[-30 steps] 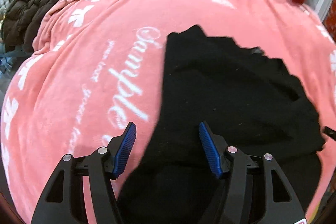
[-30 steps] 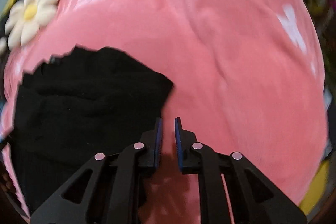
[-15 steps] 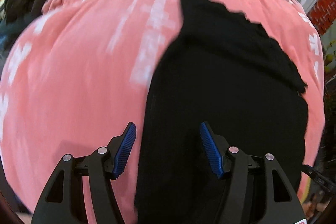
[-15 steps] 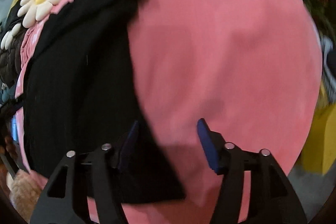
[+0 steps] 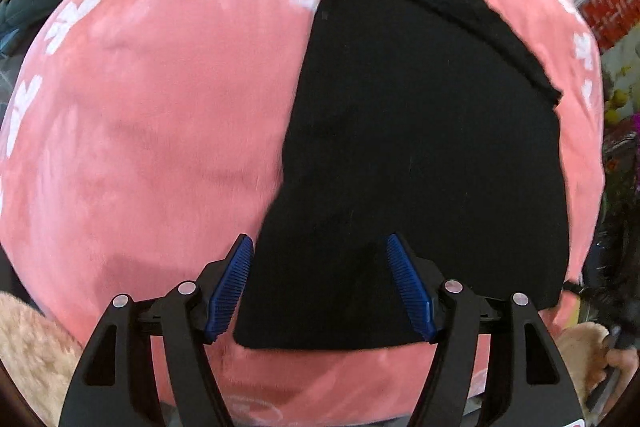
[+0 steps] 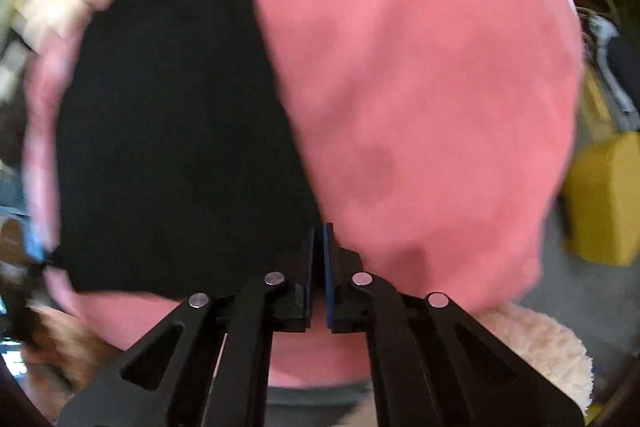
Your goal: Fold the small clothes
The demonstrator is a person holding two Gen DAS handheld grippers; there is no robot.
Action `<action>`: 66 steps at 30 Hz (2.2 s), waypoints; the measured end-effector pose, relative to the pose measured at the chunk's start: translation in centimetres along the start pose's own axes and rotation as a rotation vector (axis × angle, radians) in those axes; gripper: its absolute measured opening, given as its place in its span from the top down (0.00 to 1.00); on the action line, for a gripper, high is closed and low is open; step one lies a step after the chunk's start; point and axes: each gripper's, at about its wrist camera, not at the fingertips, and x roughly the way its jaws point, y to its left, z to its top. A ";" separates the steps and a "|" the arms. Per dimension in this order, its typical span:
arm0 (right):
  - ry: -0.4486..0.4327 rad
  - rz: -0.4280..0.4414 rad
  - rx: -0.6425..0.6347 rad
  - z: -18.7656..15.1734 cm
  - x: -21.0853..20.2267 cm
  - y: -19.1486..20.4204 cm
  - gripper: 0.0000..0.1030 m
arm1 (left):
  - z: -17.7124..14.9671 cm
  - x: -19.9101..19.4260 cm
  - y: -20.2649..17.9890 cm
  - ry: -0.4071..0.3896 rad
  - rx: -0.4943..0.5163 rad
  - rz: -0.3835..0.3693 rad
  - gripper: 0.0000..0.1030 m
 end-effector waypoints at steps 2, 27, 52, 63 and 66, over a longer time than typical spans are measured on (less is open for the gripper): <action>-0.040 0.090 0.058 0.1 -0.9 -0.2 0.90 | -0.4 0.4 -0.1 0.009 -0.012 -0.008 0.35; -0.166 0.244 -0.014 -0.1 0.5 4.2 0.95 | -0.7 0.9 1.2 -0.027 -0.057 -0.056 0.95; -0.176 0.267 0.002 -0.9 0.8 2.7 0.81 | -0.6 1.5 0.3 -0.053 -0.062 -0.099 0.35; -0.178 0.313 -0.023 -1.1 0.1 3.0 0.95 | -0.2 0.7 1.0 -0.028 -0.106 -0.276 0.96; -0.208 0.353 0.001 -1.9 -2.0 2.0 0.95 | -0.4 -1.7 0.4 -0.064 -0.085 -0.309 0.96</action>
